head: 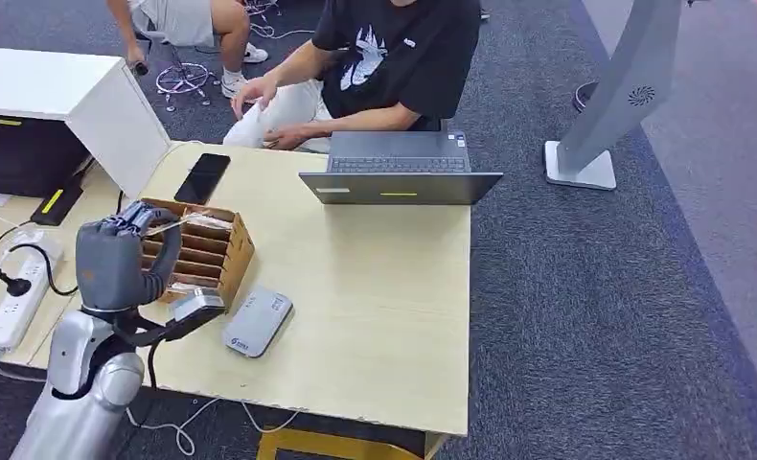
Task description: Pass the card to the sensor for recognition and then transmit it.
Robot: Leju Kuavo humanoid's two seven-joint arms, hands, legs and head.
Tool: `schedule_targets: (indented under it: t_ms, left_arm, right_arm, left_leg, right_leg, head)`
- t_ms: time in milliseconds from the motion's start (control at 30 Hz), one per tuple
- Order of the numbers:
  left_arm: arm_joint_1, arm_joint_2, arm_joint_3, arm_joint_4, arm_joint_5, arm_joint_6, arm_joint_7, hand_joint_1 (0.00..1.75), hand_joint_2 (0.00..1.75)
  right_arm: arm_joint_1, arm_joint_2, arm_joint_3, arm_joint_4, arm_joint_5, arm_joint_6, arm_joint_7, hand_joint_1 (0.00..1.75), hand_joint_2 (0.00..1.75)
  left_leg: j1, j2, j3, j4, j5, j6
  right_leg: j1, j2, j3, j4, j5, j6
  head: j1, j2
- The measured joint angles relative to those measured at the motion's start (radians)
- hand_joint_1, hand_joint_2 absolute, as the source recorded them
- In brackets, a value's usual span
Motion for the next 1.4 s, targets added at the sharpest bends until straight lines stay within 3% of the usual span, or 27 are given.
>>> schedule_targets:
  t_ms: [167, 267, 367, 600, 900, 1200, 1233, 1267, 1400]
  left_arm:
    - [-0.062, 0.04, 0.007, -0.005, -0.131, 0.054, 0.057, 1.75, 1.75]
    - [-0.131, 0.105, 0.038, 0.027, -0.217, -0.002, 0.153, 1.75, 1.75]
    - [-0.23, 0.184, 0.087, 0.133, -0.24, -0.026, 0.164, 1.75, 1.75]
    - [-0.306, 0.256, 0.105, 0.286, -0.335, -0.02, 0.202, 1.75, 1.75]
    - [-0.373, 0.258, 0.105, 0.422, -0.341, -0.018, 0.233, 1.75, 1.75]
    - [-0.384, 0.238, 0.103, 0.483, -0.314, -0.016, 0.23, 1.75, 1.75]
    - [-0.384, 0.235, 0.103, 0.485, -0.308, -0.015, 0.23, 1.38, 1.75]
    - [-0.385, 0.233, 0.103, 0.488, -0.3, -0.015, 0.229, 0.0, 1.75]
    - [-0.387, 0.215, 0.103, 0.497, -0.245, -0.016, 0.219, 0.0, 1.75]
  right_arm:
    - [0.0, 0.0, 0.0, 0.0, 0.012, 0.0, 0.001, 0.0, 1.75]
    - [0.0, 0.0, -0.001, 0.0, 0.019, 0.004, 0.005, 0.0, 1.75]
    - [0.001, -0.002, -0.002, 0.0, 0.02, 0.01, 0.005, 0.0, 1.75]
    - [0.001, -0.007, -0.003, 0.0, 0.035, 0.014, 0.004, 0.0, 1.75]
    - [0.001, -0.01, -0.008, 0.0, 0.032, 0.014, -0.003, 0.0, 1.75]
    - [0.0, -0.013, -0.021, 0.0, 0.031, 0.016, -0.011, 0.0, 1.75]
    - [0.0, -0.014, -0.022, 0.0, 0.031, 0.016, -0.011, 0.0, 1.75]
    - [0.0, -0.015, -0.024, 0.0, 0.031, 0.016, -0.011, 0.0, 1.75]
    - [0.0, -0.016, -0.029, 0.0, 0.031, 0.016, -0.012, 0.0, 1.75]
  left_leg:
    - [0.0, 0.0, 0.0, 0.0, 0.0, 0.0]
    - [0.002, 0.0, 0.0, 0.0, 0.001, -0.001]
    - [0.002, 0.001, -0.001, 0.0, 0.001, -0.002]
    - [0.003, 0.002, -0.001, 0.0, 0.002, -0.003]
    - [0.002, 0.002, -0.002, 0.0, 0.002, -0.003]
    - [0.002, 0.004, -0.002, 0.0, 0.002, -0.003]
    - [0.002, 0.004, -0.002, 0.0, 0.002, -0.003]
    - [0.002, 0.005, -0.002, 0.0, 0.002, -0.003]
    - [0.002, 0.005, -0.002, 0.0, 0.001, -0.003]
  right_leg:
    - [0.0, 0.0, 0.0, 0.0, 0.0, 0.0]
    - [0.001, 0.0, 0.0, 0.0, 0.001, -0.001]
    - [0.002, 0.001, -0.002, 0.0, 0.002, -0.003]
    - [0.002, 0.002, -0.002, 0.001, 0.002, -0.003]
    - [0.002, 0.002, -0.003, 0.001, 0.002, -0.003]
    - [0.002, 0.005, -0.004, 0.001, 0.002, -0.003]
    - [0.002, 0.005, -0.004, 0.001, 0.002, -0.003]
    - [0.002, 0.006, -0.004, 0.001, 0.002, -0.003]
    - [0.002, 0.006, -0.005, 0.001, 0.002, -0.003]
  head:
    - [0.0, 0.0]
    - [0.0, 0.0]
    - [-0.002, 0.0]
    - [-0.001, 0.0]
    - [-0.002, 0.0]
    - [-0.001, 0.0]
    - [-0.001, 0.0]
    - [-0.001, 0.0]
    - [-0.002, 0.0]
